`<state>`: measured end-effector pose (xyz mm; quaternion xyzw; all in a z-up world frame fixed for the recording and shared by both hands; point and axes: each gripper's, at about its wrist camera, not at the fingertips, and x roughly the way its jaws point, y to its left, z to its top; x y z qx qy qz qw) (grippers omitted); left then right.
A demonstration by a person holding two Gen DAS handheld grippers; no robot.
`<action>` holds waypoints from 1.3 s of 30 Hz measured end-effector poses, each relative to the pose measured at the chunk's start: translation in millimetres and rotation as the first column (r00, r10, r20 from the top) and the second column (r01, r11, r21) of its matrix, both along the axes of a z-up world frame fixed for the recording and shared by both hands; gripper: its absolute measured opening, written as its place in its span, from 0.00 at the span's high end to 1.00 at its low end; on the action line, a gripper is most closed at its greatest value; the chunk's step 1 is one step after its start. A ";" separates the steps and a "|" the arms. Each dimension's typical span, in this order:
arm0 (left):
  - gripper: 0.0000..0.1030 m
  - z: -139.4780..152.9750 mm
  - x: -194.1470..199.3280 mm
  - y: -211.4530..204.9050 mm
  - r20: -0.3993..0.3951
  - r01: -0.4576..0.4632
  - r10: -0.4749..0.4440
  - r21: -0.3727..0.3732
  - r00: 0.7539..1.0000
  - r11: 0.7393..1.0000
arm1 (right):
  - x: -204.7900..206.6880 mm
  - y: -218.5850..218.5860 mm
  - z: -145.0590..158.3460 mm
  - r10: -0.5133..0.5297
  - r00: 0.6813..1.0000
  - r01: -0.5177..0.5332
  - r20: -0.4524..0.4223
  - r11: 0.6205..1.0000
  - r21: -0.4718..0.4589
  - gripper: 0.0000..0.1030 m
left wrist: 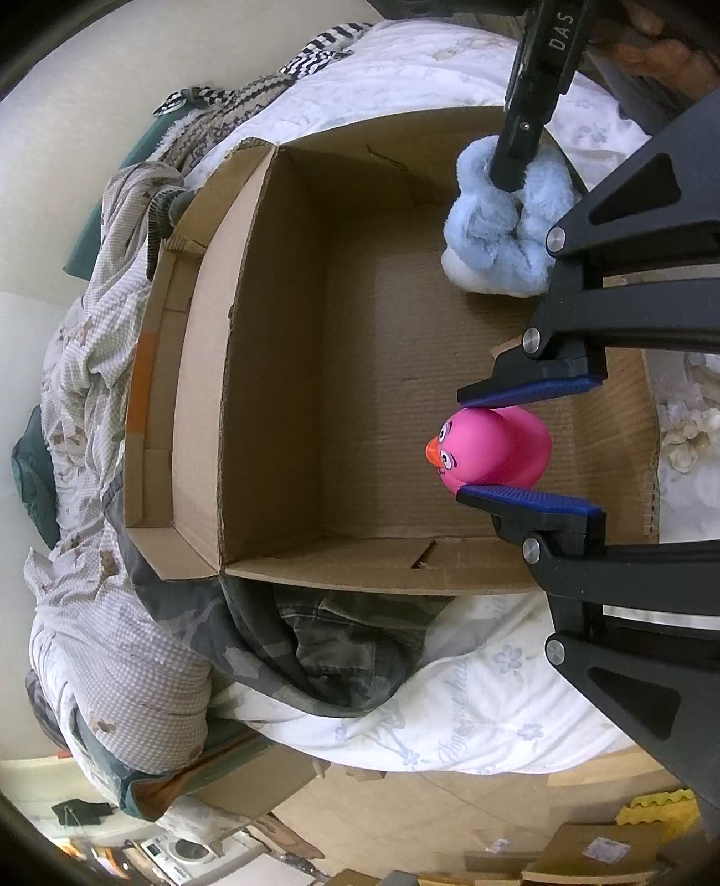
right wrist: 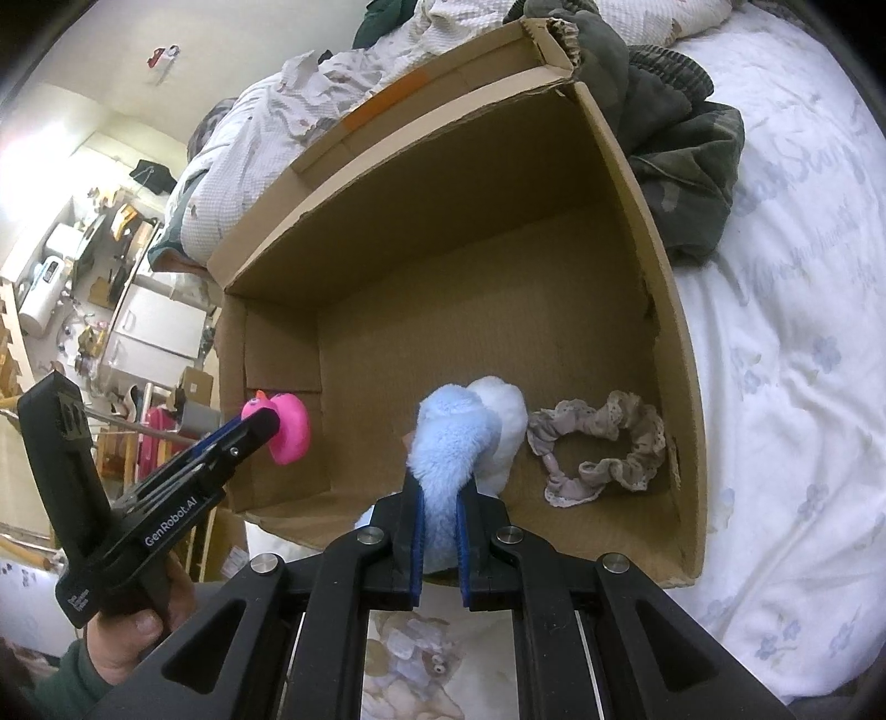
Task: Organize soft objects
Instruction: 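Carry the duck into the box and open the left tool while the right tool releases the blue scrunchie there, then withdraw both open tools from the box toward the white fabric items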
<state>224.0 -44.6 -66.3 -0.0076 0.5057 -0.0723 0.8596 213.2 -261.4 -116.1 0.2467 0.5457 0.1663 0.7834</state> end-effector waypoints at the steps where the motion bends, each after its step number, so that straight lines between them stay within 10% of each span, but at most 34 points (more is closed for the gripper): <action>1: 0.76 -0.1 -0.2 -0.2 0.003 0.001 -0.001 0.004 1.000 1.000 | 0.1 -0.3 0.4 -0.002 1.000 0.002 0.002 1.000 0.002 0.89; 11: 0.75 4.9 -3.6 -0.4 0.003 0.004 -0.004 -0.013 1.000 1.000 | -0.1 -3.7 4.7 -0.018 0.999 0.017 0.035 1.000 0.006 0.79; 13: 0.75 6.5 -5.0 -1.8 0.008 0.008 -0.008 -0.008 1.000 1.000 | -1.0 -5.3 6.1 -0.029 0.999 0.028 0.045 0.999 0.018 0.65; 15: 0.73 7.6 -5.8 -3.0 0.008 0.013 -0.013 -0.003 1.000 1.000 | -2.0 -6.7 9.2 -0.045 0.997 0.043 0.064 0.999 0.024 0.24; 19: 0.33 11.5 -8.4 -2.5 0.019 -0.002 0.002 -0.008 1.000 1.000 | -3.1 -12.0 13.5 -0.057 0.995 0.055 0.087 0.998 0.023 0.23; 39: 0.33 32.1 -24.3 7.2 0.070 -0.022 0.021 0.010 0.997 1.000 | -10.6 -9.4 18.2 -0.062 0.993 0.061 0.096 0.998 0.012 0.23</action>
